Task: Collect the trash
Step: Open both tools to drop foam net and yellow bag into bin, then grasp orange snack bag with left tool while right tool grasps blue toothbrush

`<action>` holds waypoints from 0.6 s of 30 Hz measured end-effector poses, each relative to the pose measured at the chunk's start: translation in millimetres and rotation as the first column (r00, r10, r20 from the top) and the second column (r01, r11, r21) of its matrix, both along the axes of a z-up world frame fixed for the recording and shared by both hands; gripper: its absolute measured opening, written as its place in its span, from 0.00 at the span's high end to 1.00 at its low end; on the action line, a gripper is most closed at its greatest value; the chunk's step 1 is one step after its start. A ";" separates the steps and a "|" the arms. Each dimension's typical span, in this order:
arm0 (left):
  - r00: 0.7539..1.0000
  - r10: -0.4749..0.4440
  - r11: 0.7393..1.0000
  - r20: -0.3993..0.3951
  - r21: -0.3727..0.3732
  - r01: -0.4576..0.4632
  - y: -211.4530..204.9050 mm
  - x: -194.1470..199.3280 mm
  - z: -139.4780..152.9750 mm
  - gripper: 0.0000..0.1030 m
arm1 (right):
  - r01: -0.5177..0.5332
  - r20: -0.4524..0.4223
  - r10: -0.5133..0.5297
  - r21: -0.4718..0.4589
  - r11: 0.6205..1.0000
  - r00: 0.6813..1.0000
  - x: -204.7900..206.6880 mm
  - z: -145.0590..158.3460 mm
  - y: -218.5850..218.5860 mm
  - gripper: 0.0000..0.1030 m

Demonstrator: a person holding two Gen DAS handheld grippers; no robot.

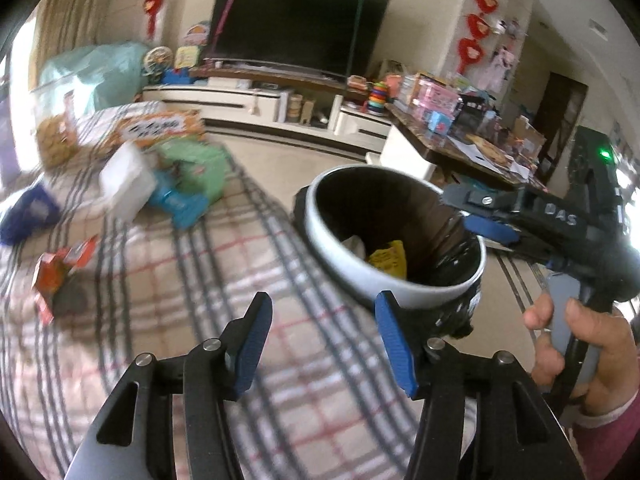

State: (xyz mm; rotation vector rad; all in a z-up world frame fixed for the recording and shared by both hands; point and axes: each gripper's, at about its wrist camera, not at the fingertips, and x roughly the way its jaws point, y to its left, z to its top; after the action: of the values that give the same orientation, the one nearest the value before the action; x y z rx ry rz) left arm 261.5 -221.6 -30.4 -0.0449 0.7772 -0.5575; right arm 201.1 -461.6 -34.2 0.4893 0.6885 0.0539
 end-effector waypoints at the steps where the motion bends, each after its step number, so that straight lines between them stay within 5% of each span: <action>1: 1.000 0.011 1.000 -0.001 0.000 -0.011 6.7 -3.3 0.3 0.48 | -0.007 0.003 0.007 0.001 1.000 1.000 -1.9 0.3 5.3 0.26; 18: 0.978 0.207 0.978 -0.015 0.009 -0.207 102.8 -50.3 8.3 0.48 | -0.186 -0.009 0.186 0.006 0.983 0.983 -6.9 -6.3 105.6 0.25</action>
State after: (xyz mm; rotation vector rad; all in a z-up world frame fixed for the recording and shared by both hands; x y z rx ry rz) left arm 211.2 -118.7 -22.1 -0.1217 0.7792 -0.3570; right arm 194.2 -356.0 -40.5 0.4288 0.7417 0.2293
